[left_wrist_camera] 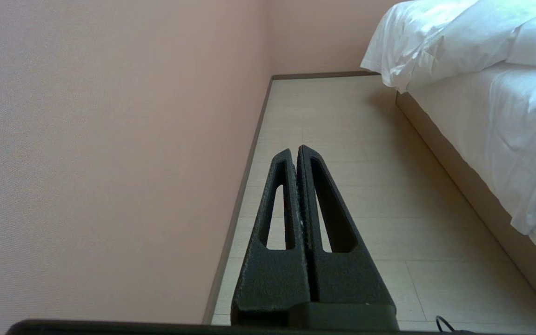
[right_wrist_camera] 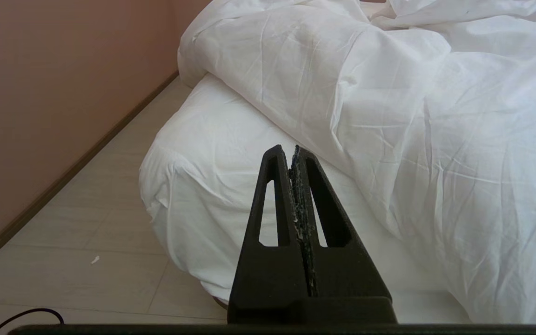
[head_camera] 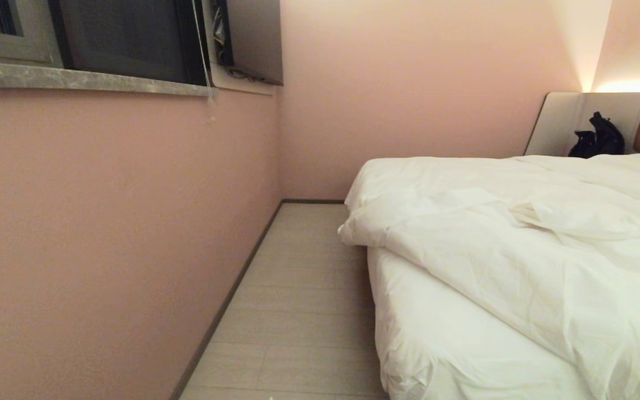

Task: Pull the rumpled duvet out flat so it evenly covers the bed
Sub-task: Hold the folded corner of the quilt

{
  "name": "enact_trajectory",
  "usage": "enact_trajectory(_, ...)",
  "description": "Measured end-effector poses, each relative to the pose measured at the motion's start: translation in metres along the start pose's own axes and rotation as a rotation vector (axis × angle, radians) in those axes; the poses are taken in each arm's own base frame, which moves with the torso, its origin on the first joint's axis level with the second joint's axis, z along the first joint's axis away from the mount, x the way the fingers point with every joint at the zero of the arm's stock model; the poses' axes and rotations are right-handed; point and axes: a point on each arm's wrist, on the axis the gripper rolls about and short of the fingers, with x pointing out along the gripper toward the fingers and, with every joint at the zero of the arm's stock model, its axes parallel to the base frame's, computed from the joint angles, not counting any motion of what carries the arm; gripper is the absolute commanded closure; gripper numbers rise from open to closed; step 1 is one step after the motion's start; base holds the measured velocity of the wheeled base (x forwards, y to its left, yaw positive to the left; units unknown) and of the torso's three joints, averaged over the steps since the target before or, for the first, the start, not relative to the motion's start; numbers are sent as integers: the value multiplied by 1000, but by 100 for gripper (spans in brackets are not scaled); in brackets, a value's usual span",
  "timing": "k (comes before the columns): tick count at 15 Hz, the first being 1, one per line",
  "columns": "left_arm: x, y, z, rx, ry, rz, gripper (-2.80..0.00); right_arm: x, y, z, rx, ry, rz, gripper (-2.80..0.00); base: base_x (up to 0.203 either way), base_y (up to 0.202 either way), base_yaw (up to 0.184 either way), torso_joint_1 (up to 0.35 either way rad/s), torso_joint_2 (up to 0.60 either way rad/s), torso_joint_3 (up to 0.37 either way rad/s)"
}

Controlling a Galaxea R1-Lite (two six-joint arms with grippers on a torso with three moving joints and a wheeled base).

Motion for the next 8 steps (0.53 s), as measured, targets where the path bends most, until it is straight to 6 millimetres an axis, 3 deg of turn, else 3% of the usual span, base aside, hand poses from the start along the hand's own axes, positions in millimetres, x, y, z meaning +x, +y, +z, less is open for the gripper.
enact_trajectory(8,0,0,0,0,0,0,0,0,0,0,-1,2,-1,0,0,0,0,0,0,0)
